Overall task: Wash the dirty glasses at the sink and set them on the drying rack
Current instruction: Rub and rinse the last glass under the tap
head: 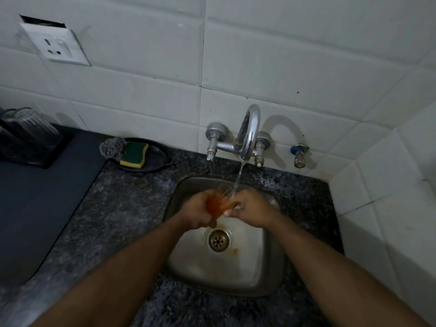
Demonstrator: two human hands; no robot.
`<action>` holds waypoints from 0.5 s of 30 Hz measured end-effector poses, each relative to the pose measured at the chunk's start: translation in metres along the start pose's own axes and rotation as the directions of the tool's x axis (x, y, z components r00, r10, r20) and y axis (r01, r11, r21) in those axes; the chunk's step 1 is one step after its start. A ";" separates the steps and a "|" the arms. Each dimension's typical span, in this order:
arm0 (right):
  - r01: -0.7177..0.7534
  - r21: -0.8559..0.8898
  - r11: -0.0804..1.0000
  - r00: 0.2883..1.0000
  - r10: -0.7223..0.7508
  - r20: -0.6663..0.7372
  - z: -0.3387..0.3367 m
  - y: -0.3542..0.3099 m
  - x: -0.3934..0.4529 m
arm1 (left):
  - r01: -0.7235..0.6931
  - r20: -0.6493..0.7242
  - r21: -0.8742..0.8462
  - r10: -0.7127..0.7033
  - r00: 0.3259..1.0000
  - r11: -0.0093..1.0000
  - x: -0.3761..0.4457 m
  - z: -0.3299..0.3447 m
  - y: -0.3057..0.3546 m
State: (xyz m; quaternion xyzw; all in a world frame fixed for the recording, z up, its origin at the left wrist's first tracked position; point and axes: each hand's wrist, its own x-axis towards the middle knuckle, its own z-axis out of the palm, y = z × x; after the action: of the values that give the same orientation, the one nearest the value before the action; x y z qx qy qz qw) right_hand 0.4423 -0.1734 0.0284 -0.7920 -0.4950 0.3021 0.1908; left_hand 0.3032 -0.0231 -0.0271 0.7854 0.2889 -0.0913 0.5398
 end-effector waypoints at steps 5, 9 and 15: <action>-0.220 0.755 0.618 0.891 0.442 -0.101 0.047 0.009 -0.020 | 0.147 0.142 -0.079 -0.135 0.981 0.986 -0.024 0.006 0.002; -0.312 0.937 0.157 0.830 0.524 0.188 0.087 0.005 -0.023 | 0.367 0.292 -0.040 -0.341 0.894 0.929 -0.037 0.006 0.019; -0.318 0.944 0.089 0.796 0.566 0.215 0.096 0.000 -0.016 | 0.439 0.182 -0.053 -0.423 0.888 0.897 -0.026 0.000 0.019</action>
State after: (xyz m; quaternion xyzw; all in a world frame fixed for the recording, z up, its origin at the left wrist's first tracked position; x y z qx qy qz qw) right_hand 0.3725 -0.1877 -0.0386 -0.6444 0.0797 0.4957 0.5768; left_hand 0.2928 -0.0368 -0.0004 0.6653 0.4142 -0.2601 0.5640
